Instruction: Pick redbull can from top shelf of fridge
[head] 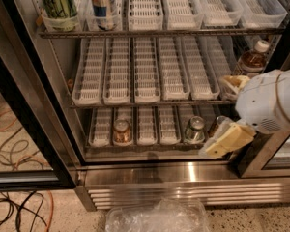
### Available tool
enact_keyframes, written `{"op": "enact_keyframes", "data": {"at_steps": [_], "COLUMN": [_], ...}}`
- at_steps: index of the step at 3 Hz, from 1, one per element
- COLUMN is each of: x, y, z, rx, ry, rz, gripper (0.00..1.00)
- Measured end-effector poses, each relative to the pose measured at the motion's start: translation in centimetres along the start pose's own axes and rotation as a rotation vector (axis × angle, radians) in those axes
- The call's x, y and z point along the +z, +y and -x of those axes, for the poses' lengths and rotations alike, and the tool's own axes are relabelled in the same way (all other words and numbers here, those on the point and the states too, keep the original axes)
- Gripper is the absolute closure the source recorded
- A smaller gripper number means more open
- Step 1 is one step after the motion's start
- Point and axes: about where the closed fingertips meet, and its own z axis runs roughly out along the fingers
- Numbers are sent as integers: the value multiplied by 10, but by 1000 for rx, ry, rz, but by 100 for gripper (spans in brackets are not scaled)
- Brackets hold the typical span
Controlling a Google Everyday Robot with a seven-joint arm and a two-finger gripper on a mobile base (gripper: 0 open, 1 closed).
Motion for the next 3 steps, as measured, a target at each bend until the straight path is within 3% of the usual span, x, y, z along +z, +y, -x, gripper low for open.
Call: {"op": "enact_keyframes", "data": {"at_steps": [1, 2, 3], "x": [27, 23, 24], "y": [-17, -38, -33], "z": [7, 14, 15], "rx": [-44, -65, -61], "ry": [-90, -104, -113], "rz": [-88, -175, -157], "gripper": [0, 0, 0]}}
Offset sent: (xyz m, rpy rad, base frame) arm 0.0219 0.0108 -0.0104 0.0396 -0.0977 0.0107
